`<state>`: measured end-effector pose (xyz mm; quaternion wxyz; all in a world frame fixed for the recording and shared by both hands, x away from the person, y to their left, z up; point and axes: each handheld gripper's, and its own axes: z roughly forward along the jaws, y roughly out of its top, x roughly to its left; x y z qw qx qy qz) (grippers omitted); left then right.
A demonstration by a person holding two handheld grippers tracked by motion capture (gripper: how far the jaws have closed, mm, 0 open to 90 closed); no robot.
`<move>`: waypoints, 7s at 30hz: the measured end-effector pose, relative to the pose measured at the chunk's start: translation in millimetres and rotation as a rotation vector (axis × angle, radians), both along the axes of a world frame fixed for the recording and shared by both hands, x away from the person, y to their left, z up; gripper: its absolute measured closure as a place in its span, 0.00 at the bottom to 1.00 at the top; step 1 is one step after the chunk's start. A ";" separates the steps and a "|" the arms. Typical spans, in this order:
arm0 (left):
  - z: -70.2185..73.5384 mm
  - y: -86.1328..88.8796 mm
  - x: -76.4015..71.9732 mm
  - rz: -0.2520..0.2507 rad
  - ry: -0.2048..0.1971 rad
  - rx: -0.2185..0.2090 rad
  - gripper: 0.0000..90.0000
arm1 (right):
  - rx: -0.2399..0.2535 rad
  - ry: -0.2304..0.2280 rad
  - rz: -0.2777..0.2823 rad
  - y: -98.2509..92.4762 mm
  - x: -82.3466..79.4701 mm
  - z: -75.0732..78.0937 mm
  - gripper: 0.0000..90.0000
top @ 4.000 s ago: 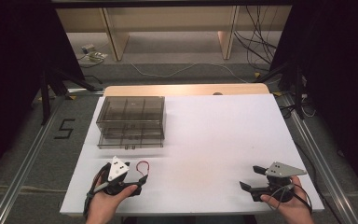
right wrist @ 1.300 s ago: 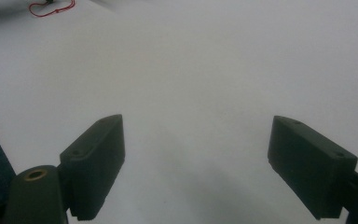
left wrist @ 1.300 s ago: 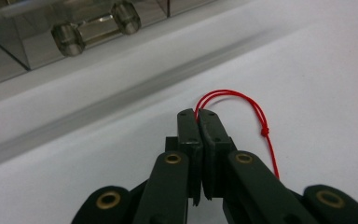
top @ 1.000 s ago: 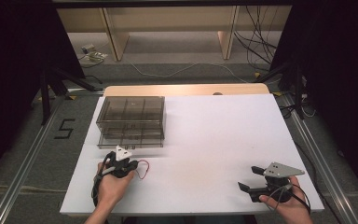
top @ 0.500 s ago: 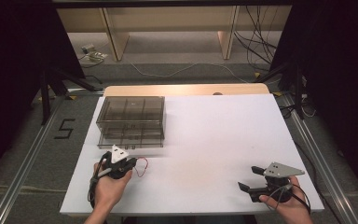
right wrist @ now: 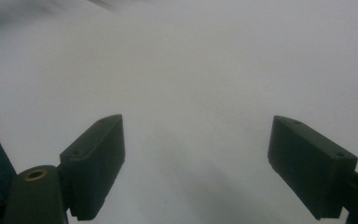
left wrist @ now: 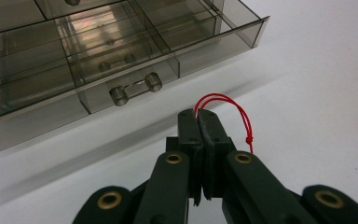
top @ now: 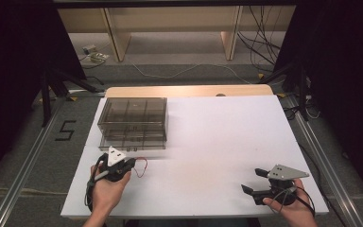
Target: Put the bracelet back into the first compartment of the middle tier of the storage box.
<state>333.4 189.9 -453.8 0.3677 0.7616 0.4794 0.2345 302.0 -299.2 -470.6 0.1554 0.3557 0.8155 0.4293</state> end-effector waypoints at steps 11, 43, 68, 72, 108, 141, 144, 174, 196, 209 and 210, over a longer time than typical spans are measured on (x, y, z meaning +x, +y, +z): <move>5.1 6.0 -0.4 0.014 -0.019 -0.002 0.99 | -0.003 0.001 -0.001 0.0 -0.2 0.2 0.22; 10.5 12.5 -0.2 0.033 -0.038 -0.009 1.00 | -0.002 0.008 -0.005 0.4 -0.9 0.7 0.22; 15.6 20.2 0.4 0.062 -0.055 -0.012 1.00 | -0.004 0.003 -0.003 0.3 -0.5 0.5 0.22; 15.7 21.2 0.6 0.066 -0.056 -0.013 1.00 | -0.003 0.003 -0.003 0.4 -0.5 0.4 0.22; 21.9 34.4 4.7 0.109 -0.072 -0.024 1.00 | 0.002 0.003 -0.003 0.4 -0.2 0.3 0.22; 28.5 42.0 13.7 0.139 -0.089 -0.026 1.00 | 0.002 0.004 -0.002 0.6 -0.3 0.2 0.22; 28.9 43.0 14.7 0.143 -0.091 -0.028 1.00 | 0.001 0.004 -0.002 0.7 -0.4 0.2 0.22; 35.4 51.3 26.1 0.178 -0.105 -0.027 1.00 | 0.001 0.005 -0.004 0.7 -0.3 0.2 0.22; 37.0 53.9 34.1 0.195 -0.109 -0.029 1.00 | -0.001 0.000 -0.001 0.4 0.0 0.1 0.22; 37.2 56.7 38.6 0.206 -0.109 -0.032 1.00 | 0.000 0.004 -0.002 0.6 0.0 0.2 0.22; 37.1 56.8 38.9 0.207 -0.108 -0.033 1.00 | 0.000 0.003 -0.002 0.7 -0.1 0.1 0.22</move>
